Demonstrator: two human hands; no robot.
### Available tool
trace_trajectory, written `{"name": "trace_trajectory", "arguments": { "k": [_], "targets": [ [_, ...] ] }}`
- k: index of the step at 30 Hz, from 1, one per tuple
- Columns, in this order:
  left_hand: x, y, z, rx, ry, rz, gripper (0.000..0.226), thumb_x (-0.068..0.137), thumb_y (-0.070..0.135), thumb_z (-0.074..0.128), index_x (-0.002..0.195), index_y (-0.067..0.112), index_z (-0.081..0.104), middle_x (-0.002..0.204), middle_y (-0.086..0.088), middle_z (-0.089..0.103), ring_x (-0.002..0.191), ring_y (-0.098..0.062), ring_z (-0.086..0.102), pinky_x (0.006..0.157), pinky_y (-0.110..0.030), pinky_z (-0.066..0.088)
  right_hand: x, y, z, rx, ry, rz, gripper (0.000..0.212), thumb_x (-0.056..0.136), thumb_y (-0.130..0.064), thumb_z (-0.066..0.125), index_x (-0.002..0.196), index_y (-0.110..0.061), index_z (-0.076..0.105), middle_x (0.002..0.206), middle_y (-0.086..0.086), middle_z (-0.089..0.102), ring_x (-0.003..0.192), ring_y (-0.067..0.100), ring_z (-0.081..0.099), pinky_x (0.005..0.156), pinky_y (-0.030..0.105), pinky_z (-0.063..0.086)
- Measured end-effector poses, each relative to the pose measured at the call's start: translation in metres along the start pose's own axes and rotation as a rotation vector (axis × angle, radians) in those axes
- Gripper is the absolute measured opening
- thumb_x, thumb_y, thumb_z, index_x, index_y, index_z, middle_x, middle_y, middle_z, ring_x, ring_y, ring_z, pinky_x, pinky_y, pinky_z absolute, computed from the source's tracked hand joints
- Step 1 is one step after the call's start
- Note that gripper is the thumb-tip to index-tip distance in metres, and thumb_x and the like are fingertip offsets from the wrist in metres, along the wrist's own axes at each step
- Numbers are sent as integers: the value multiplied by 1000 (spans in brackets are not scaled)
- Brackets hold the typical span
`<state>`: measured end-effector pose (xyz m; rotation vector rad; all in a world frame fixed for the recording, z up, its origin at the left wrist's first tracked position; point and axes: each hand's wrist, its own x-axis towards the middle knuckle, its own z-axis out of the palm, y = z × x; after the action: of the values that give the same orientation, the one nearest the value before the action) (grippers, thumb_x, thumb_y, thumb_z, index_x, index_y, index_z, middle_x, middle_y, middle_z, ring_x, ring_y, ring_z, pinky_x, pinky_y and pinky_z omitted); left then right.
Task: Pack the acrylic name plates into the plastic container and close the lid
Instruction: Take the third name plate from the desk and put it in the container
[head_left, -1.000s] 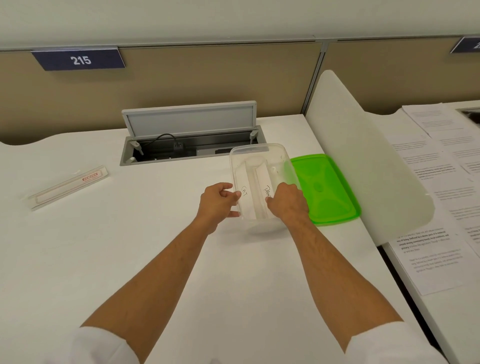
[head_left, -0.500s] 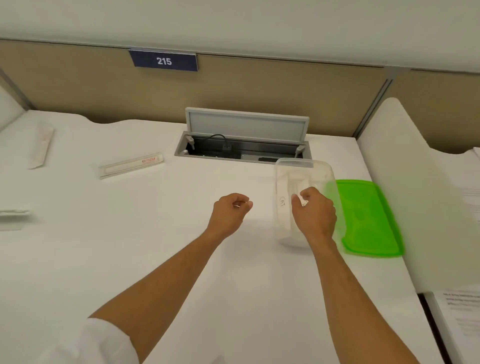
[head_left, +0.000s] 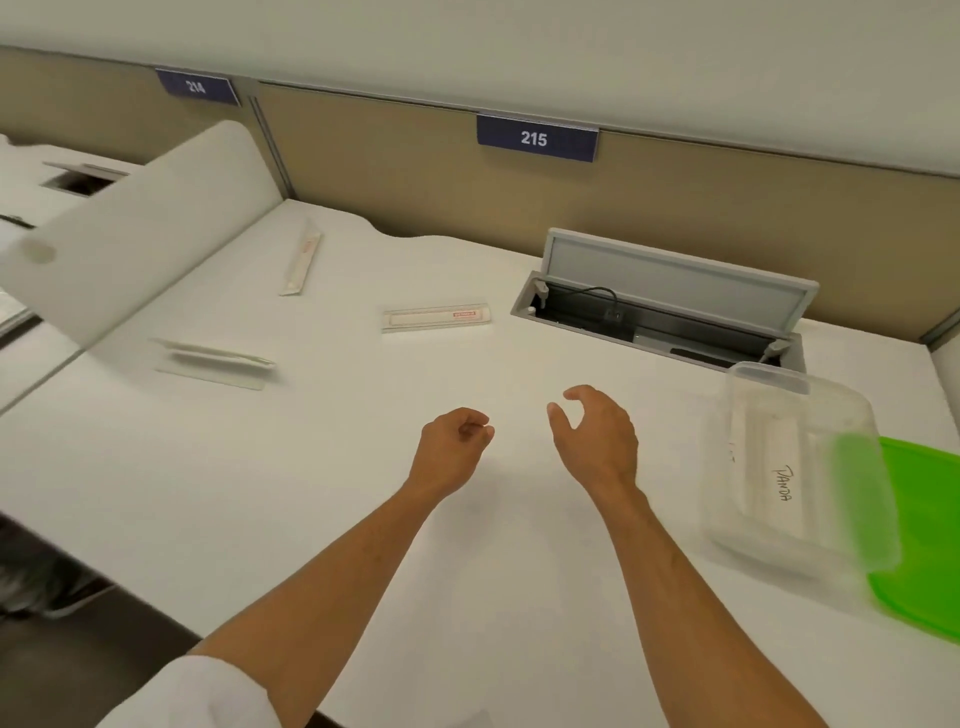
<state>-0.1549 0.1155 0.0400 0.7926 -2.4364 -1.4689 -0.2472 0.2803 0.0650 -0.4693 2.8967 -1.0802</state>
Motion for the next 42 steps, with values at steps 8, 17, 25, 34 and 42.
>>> {"name": "trace_trajectory", "arguments": {
  "k": [8, 17, 25, 34, 42],
  "targets": [
    [1, -58, -89, 83, 79, -61, 19, 89, 24, 66, 105, 15, 70, 94, 6, 69, 84, -3, 63, 78, -13, 47, -13, -63, 89, -12, -170, -91, 52, 96, -46, 50, 140, -18, 47, 150, 1, 43, 142, 17, 32, 112, 34, 30],
    [6, -118, -159, 243, 108, -66, 31, 91, 25, 66, 121, 15, 63, 119, -4, 63, 111, -18, 58, 93, -24, 41, -26, -103, 169, -114, -340, -172, 69, 97, -53, 39, 152, -16, 23, 162, 0, 17, 149, 13, 8, 119, 32, 11],
    [29, -154, -208, 440, 161, 50, 37, 90, 18, 65, 126, 10, 60, 133, -10, 54, 124, -28, 50, 102, -34, 39, -21, -120, 219, -256, -399, -220, 74, 98, -58, 28, 154, -13, 11, 163, 4, 6, 150, 15, -2, 121, 35, -3],
    [82, -168, -250, 712, 293, 202, 46, 79, -3, 68, 124, 4, 60, 137, -21, 53, 128, -39, 47, 103, -50, 37, -26, -115, 252, -379, -267, -254, 80, 94, -67, 12, 153, -13, 20, 162, 2, 15, 150, 13, 2, 121, 39, -7],
    [135, -171, -270, 1075, 177, 255, 43, 78, -13, 49, 118, -1, 58, 125, -20, 58, 124, -36, 48, 108, -51, 32, -27, -116, 253, -384, -235, -257, 78, 94, -65, 13, 153, -14, 22, 162, 1, 15, 149, 12, 3, 120, 36, -8]
  ]
}}
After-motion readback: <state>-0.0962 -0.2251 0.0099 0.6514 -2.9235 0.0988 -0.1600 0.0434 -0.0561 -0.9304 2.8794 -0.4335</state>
